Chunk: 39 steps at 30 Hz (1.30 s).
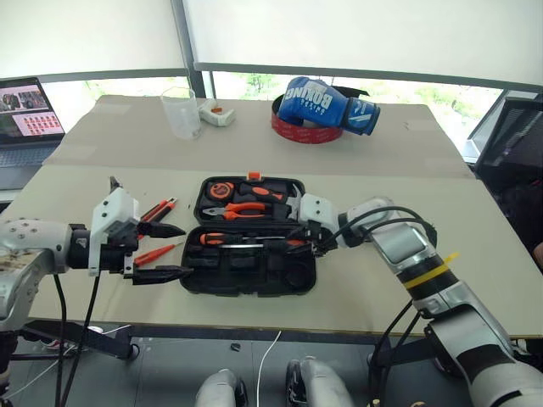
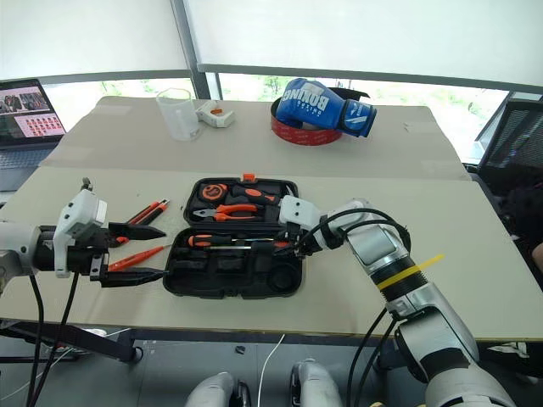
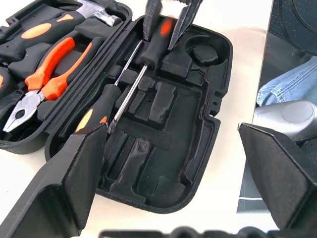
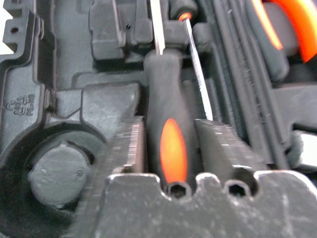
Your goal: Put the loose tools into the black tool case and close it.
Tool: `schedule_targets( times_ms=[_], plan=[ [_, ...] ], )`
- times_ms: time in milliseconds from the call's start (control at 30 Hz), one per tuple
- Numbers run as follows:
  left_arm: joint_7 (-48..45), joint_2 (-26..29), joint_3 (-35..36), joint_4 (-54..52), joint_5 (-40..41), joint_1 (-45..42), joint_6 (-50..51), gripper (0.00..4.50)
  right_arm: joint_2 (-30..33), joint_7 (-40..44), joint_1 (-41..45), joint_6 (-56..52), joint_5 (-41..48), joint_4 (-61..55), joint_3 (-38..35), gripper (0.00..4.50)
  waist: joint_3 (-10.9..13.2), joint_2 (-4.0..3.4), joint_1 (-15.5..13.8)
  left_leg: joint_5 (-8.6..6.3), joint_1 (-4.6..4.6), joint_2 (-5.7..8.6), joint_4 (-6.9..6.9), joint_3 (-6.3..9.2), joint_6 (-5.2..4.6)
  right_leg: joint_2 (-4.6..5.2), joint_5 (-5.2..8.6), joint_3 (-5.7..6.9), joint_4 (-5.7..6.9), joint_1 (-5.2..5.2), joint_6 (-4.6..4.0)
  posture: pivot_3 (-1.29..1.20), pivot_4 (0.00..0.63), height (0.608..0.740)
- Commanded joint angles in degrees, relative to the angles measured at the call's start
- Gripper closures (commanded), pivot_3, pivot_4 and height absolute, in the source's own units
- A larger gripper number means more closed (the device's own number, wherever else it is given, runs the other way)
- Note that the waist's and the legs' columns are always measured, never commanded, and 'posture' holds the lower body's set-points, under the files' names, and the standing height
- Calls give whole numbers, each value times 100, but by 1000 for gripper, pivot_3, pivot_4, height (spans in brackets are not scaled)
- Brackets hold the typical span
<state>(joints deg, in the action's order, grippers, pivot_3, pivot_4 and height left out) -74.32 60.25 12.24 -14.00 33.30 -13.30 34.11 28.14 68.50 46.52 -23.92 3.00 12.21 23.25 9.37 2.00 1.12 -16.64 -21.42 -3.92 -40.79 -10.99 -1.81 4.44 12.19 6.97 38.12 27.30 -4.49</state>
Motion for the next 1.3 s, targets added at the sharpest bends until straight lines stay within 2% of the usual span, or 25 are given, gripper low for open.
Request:
schedule_targets(
  times_ms=[33,167,333,533,567,733,867,1133,1300],
  plan=[
    [-9,-8,-15,27,-14,-141,-176,0,-65,-62,31,-346,312,-489,-350,811,0,0,1,0,0,0,0,0,0,0,0,-1,0,0,0,0,150,714],
    [-47,-24,-136,172,-68,-257,-282,0,-120,-142,48,-581,409,-652,-428,811,0,0,-16,0,0,2,0,0,0,1,0,0,0,0,-1,0,150,714],
    [-83,-54,-258,266,-99,-400,-329,0,-325,-324,42,-542,365,-557,-377,2229,0,0,-3,0,-1,2,1,0,0,0,0,0,-1,1,0,0,150,714],
    [-118,-62,-257,296,-150,-378,-392,0,-502,-442,65,-301,204,-247,-243,4320,0,0,-10,0,-1,3,1,-1,0,0,0,1,0,1,0,0,150,714],
    [-121,-55,-247,291,-146,-364,-394,0,-494,-423,56,-234,146,-201,-176,4461,0,0,-12,0,-1,3,1,-1,0,0,0,1,0,1,-1,0,150,714],
    [-106,-62,-256,295,-172,-357,-414,0,-384,-208,13,173,-253,59,288,4461,0,0,-7,0,-1,3,1,-1,0,0,0,1,-1,1,0,0,150,714],
    [-65,-88,-244,247,-152,-341,-397,0,-504,-451,164,455,-721,662,551,4461,-1,0,29,1,9,1,1,-4,1,0,1,-3,4,-3,1,0,150,714],
    [-9,-173,-282,272,-192,-247,-470,0,-601,-316,105,289,-515,339,392,4461,-4,-3,43,0,28,-2,4,-3,5,0,1,-5,8,-19,1,0,150,714],
    [71,-216,-223,232,-179,-115,-448,0,-762,-429,148,103,90,-121,-321,4461,-3,-3,82,0,24,-5,6,-2,8,-2,1,-4,8,-15,0,0,150,714]
  ],
)
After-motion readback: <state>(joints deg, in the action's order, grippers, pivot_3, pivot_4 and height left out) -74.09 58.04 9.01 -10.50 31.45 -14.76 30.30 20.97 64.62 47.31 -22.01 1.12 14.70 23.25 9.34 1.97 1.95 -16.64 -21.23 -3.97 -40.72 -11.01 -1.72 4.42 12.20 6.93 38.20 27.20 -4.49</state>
